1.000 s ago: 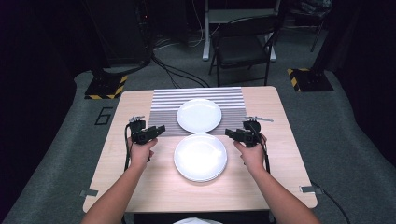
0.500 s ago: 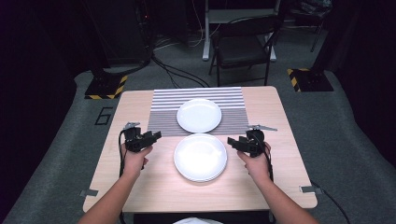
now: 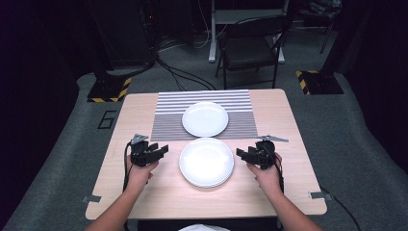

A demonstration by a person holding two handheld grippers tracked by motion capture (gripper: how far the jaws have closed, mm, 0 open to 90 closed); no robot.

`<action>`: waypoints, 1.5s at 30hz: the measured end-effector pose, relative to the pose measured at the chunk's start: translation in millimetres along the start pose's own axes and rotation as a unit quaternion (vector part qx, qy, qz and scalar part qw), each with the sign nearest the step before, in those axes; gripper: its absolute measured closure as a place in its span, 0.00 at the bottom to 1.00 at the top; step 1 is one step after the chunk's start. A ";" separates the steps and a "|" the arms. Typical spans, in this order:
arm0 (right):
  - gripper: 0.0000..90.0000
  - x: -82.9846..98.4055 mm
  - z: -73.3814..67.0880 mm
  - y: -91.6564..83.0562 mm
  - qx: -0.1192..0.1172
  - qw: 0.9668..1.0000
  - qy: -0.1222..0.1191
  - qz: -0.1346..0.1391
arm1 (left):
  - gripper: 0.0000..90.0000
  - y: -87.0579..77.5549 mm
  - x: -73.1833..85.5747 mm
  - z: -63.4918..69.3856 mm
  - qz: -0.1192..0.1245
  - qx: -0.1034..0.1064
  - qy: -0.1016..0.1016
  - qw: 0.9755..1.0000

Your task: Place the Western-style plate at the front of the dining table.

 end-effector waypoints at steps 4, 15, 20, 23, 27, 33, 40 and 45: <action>0.43 5.2 0.0 2.0 0.008 1.000 -0.014 -0.005 | 0.51 -0.8 5.4 -2.7 -0.002 0.000 -0.003 1.000; 0.43 16.0 -6.6 8.7 0.011 0.999 -0.037 -0.016 | 0.53 5.3 23.1 -9.1 -0.019 -0.003 0.001 1.000; 0.42 20.4 -4.5 13.1 0.020 0.998 -0.045 -0.026 | 0.52 9.4 27.7 -8.2 -0.024 -0.004 0.006 1.000; 0.42 22.1 -0.8 15.1 0.033 0.997 -0.054 -0.033 | 0.52 12.6 30.4 -7.3 -0.031 -0.008 0.013 0.999; 0.42 22.8 3.9 15.2 0.053 0.996 -0.067 -0.032 | 0.52 15.8 32.9 -7.1 -0.035 -0.012 0.019 0.999; 0.42 25.6 8.3 16.0 0.063 0.995 -0.064 -0.037 | 0.52 19.3 34.6 -9.2 -0.040 -0.018 0.023 0.999; 0.42 28.5 20.4 15.0 0.080 0.995 -0.046 -0.037 | 0.51 20.2 31.6 -13.0 -0.035 -0.022 0.018 0.999; 0.41 28.9 27.5 15.7 0.087 0.995 -0.039 -0.034 | 0.49 21.2 30.7 -16.4 -0.034 -0.033 0.016 0.999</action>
Point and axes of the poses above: each handheld gripper's, and its own axes: y roughly forward along the jaws, x roughly out of its underside, z roughly to its right, the point moved 5 cm from there along y, roughly forward along the jaws, and after that the axes turned 4 degrees about -x, right-handed, at the moved point
